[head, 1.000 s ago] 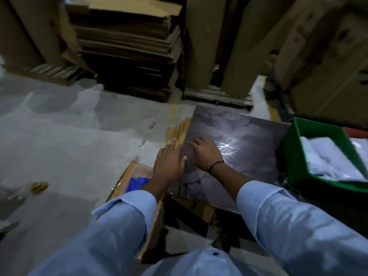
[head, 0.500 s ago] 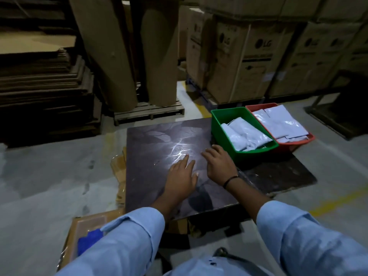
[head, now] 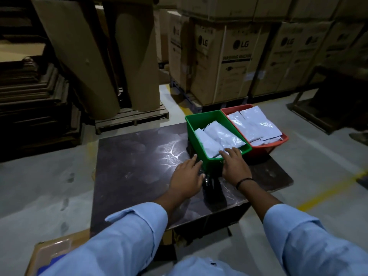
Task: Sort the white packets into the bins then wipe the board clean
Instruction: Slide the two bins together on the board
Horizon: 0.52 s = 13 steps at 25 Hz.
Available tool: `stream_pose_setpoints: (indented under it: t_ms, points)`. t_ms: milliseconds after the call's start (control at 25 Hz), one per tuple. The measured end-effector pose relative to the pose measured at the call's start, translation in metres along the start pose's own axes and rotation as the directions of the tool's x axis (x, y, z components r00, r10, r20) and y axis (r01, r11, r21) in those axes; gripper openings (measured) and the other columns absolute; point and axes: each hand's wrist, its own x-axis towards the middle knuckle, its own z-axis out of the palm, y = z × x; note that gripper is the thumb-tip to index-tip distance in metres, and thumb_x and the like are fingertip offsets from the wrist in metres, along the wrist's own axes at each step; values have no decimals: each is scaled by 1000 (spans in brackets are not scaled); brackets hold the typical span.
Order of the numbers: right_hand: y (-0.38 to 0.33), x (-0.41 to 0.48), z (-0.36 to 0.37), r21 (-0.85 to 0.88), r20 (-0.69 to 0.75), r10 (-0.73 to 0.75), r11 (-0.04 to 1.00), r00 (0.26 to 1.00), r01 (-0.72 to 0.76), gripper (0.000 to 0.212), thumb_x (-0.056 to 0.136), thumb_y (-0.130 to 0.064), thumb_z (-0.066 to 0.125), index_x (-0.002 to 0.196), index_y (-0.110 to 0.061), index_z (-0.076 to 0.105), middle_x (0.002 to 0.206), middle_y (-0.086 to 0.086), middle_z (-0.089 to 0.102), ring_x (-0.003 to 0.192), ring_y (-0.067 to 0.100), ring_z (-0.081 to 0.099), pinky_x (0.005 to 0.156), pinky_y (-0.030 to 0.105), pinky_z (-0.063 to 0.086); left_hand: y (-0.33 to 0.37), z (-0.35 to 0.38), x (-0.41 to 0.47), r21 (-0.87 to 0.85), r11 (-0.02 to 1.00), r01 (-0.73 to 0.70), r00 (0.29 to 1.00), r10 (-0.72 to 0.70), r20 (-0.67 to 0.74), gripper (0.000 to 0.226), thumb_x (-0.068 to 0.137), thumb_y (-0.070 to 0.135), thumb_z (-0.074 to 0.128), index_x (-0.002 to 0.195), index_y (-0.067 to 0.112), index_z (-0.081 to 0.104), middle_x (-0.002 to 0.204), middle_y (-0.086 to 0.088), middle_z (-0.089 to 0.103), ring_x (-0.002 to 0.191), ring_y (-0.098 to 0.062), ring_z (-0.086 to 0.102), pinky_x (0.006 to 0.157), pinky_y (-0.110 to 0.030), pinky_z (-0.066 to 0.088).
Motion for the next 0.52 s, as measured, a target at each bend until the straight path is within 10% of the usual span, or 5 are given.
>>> stream_pose_setpoints:
  t_ms: [520]
  points:
    - [134,36,0,-33,70,-80,996,994,82,41,85,-17,62,126,-13,62,122,21,61,115,43,51,103,46,43,85,43,86,198,980,26,979,-65,194,75,98,44,53,159,14,22,162,-13,31,146,-36,32,117,-46,32]
